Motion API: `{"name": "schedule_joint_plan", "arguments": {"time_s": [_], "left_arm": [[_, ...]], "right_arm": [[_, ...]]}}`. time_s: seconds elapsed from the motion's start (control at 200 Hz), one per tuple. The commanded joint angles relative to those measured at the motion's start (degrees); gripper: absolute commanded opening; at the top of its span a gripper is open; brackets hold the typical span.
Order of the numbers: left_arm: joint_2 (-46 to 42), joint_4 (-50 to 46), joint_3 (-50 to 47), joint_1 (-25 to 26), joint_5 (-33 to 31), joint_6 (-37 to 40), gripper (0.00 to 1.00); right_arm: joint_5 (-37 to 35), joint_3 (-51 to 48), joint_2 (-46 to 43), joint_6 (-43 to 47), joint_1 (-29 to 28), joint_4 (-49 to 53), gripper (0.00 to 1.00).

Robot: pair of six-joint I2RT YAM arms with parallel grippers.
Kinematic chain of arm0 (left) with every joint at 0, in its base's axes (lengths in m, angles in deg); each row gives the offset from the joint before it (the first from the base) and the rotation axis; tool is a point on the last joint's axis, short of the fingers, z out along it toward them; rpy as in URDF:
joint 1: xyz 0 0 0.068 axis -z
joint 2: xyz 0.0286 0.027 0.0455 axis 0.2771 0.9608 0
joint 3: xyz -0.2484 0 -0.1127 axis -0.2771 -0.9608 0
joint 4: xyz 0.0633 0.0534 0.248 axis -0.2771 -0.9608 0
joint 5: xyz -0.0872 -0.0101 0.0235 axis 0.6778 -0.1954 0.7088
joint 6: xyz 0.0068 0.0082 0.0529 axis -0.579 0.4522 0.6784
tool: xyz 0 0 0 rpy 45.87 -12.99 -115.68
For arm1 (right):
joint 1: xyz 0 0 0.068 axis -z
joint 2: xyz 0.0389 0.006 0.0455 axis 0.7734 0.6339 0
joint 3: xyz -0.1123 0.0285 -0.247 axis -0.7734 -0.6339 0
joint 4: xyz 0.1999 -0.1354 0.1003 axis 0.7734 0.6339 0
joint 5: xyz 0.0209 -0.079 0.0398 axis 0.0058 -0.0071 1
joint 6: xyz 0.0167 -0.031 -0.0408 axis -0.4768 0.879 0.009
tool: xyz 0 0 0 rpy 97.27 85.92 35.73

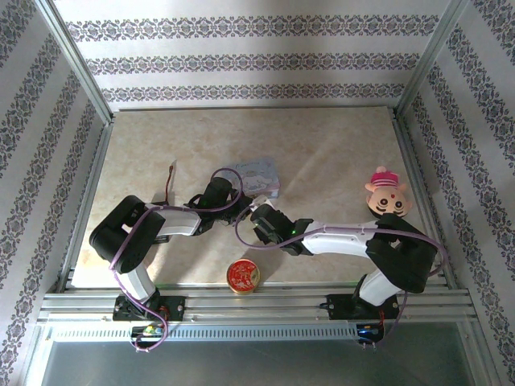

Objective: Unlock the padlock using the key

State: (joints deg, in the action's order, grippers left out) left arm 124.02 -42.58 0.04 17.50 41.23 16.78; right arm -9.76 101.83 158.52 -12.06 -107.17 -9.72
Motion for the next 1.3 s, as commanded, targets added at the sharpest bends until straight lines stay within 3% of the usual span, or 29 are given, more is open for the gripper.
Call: {"name": "schedule_joint_plan", "arguments": {"time_s": [0.0,0.87,1.074,1.294], "left_arm": [[2.0,-4.1,-2.0,-0.4,4.0,-3.0,0.00],[2.0,-5.6,-1.0,-0.4,5.2,-2.2,0.00],[1.5,-6.2,-0.8,-0.4,5.2,-1.9,0.00],[1.1,-6.4,-0.9,-0.4,5.0,-1.9,0.00]], "right_arm": [[-1.8,-0.9,-0.7,0.7,-0.2,-0.5,0.16],[-2.2,5.4,7.3,5.5,1.7,-4.1,0.15],[-1.5,5.6,7.4,7.4,1.8,-4.0,0.25],[-1.9,5.4,7.6,6.5,3.0,-3.5,0.12]]}}
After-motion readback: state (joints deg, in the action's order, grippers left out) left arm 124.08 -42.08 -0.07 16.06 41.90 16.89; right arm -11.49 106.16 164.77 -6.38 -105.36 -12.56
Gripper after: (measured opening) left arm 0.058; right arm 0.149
